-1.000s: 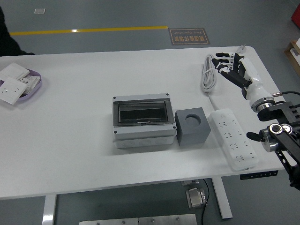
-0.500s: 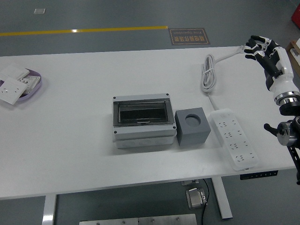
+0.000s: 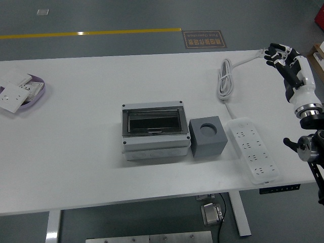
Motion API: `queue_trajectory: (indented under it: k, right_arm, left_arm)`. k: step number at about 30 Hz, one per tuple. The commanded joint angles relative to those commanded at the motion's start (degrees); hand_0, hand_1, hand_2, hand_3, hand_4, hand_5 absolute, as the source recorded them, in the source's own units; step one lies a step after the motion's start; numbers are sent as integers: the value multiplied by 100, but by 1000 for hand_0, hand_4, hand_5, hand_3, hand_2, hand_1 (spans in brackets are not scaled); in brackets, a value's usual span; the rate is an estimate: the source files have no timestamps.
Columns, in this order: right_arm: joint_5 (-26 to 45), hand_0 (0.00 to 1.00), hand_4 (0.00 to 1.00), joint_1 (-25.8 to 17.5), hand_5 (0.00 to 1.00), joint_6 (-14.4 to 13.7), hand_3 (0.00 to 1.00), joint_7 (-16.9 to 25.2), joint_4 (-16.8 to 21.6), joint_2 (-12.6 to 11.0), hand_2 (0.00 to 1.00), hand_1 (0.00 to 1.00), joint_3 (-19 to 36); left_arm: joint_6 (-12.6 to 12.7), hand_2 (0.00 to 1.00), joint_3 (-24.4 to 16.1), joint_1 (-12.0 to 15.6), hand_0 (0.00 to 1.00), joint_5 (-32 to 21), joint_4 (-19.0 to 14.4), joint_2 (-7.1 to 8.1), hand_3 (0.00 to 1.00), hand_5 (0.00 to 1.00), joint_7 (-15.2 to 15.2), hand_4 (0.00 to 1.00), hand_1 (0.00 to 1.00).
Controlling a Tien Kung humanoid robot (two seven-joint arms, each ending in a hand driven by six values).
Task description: Pick up the cylinder from the cube,place it in the box,flap close box
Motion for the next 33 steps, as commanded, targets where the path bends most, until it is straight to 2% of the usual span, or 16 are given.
queue_trajectory:
  k: [17,24,33]
  right_arm:
    - [-129,767,820,54,474,6,656,-55,19,22,663,684,-177]
    - [-291,770,836,77,490,11,655,-104,82,-30,666,685,-49]
    - [-314,770,841,9,496,10,654,-98,72,-91,666,684,17]
  left_arm:
    - [14,625,6,-42,629,-5,8,-7,668,253,-7,722,647]
    - [16,625,-146,-31,629,118,-8,-60,668,253,-13,722,647]
    - [18,625,-116,2,629,119,-15,-124,668,253,-12,722,647]
